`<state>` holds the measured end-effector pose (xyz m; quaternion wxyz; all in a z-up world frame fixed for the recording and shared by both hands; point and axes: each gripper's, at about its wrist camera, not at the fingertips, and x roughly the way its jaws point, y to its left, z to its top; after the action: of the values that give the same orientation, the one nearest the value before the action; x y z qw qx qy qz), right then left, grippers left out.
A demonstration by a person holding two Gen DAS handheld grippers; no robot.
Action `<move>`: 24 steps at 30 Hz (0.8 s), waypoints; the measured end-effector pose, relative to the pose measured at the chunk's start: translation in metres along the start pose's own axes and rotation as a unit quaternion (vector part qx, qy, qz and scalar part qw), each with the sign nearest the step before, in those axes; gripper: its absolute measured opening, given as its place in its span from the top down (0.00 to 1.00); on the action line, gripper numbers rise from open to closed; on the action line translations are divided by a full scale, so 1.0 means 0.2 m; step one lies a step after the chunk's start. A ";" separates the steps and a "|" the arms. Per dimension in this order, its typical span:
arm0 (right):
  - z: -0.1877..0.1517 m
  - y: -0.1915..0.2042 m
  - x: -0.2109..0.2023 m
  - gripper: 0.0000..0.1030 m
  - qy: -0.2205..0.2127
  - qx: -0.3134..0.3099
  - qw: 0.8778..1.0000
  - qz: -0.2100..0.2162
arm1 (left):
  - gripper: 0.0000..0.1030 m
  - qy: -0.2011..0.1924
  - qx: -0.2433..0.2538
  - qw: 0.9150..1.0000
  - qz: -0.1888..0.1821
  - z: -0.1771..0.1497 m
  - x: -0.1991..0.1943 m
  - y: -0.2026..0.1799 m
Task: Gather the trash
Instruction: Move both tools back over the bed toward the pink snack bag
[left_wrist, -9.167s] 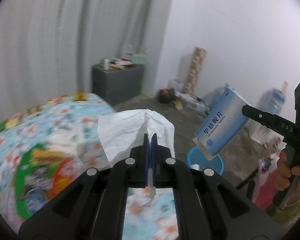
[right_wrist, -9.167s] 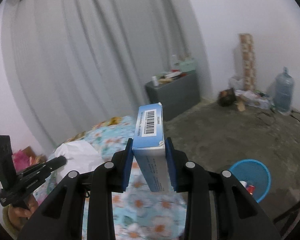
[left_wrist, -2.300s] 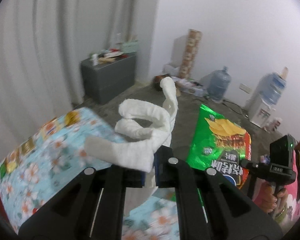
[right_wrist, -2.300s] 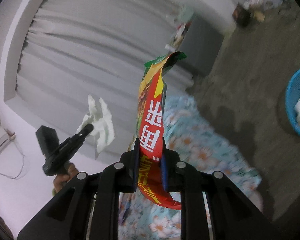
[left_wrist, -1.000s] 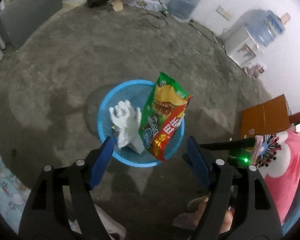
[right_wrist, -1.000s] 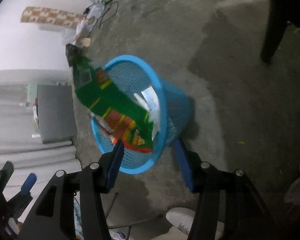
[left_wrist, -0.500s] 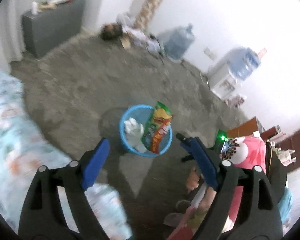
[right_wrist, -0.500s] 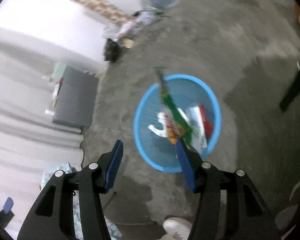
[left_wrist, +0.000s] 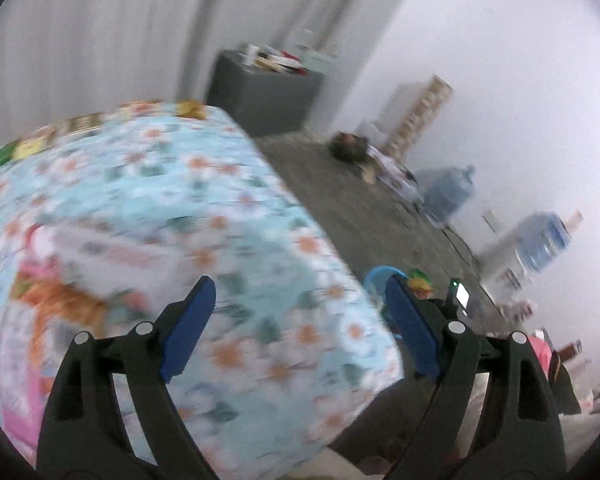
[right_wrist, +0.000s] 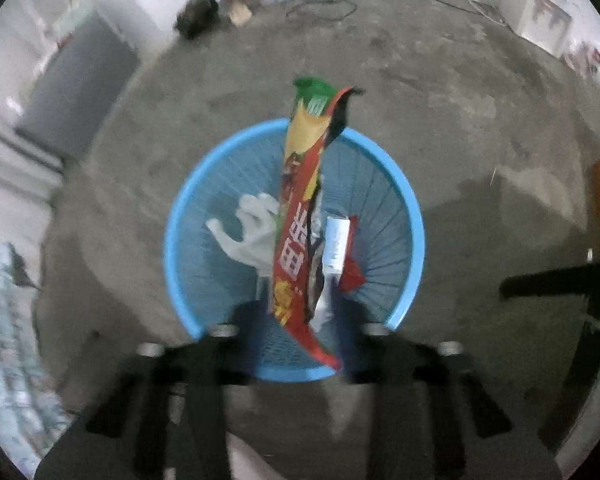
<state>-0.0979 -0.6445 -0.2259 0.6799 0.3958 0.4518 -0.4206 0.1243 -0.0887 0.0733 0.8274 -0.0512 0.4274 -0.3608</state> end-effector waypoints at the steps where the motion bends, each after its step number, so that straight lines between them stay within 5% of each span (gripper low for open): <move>1: 0.00 0.04 0.01 0.92 -0.005 -0.024 1.000 -0.013 | 0.20 -0.006 -0.012 1.000 0.009 -0.02 -0.03 0.06; 8: 0.00 0.27 0.27 0.95 0.007 -0.173 0.977 -0.124 | 0.20 -0.031 -0.075 0.995 0.055 -0.05 -0.13 0.38; 15: -0.02 0.18 0.67 0.99 0.104 -0.130 0.970 -0.175 | 0.20 -0.027 -0.112 0.990 0.080 -0.07 -0.12 0.54; 20: -0.01 0.11 0.54 0.99 0.098 -0.049 0.990 -0.084 | 0.20 -0.033 -0.118 0.988 0.090 -0.07 -0.16 0.56; 22: -0.02 0.06 0.43 0.92 0.093 -0.026 0.994 -0.046 | 0.20 -0.040 -0.118 0.988 0.095 -0.08 -0.17 0.57; 24: -0.03 0.01 0.33 0.72 0.088 -0.003 0.996 -0.011 | 0.20 -0.046 -0.120 0.987 0.099 -0.09 -0.20 0.56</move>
<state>-0.0825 -0.6525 -0.2898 0.6340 0.4244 0.5158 -0.3898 0.1578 0.0232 0.0442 0.8660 -0.1240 0.4316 -0.2201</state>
